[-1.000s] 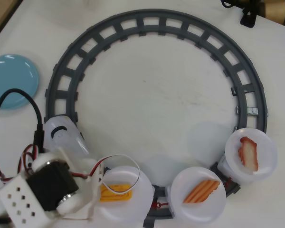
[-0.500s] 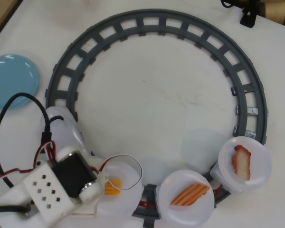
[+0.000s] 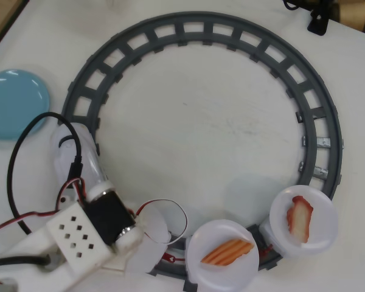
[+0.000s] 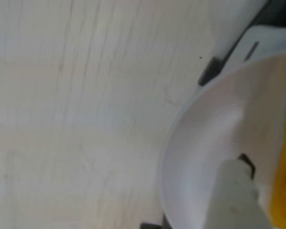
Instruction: Pick up the sushi from the Shinkansen and put it on the blue dish
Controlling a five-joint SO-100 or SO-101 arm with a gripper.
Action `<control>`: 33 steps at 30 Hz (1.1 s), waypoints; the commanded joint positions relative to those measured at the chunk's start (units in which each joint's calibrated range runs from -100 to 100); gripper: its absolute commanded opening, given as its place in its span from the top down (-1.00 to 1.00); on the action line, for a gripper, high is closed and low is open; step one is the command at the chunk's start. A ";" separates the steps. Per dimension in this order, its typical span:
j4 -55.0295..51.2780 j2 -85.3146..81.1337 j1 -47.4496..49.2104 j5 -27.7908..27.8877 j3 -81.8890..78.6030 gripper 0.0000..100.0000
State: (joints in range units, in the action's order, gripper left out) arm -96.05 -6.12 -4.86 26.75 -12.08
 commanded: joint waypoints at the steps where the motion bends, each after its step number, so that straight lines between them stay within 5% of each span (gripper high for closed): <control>1: 0.13 -0.81 0.99 -0.65 0.90 0.96; 16: -0.55 -0.23 7.42 -1.48 3.15 0.93; 24: -1.15 -1.06 8.56 -1.28 3.87 0.60; 33: -2.85 -1.06 9.62 -1.54 6.22 0.57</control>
State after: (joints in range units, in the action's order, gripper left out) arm -97.14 -6.12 3.88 25.40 -9.52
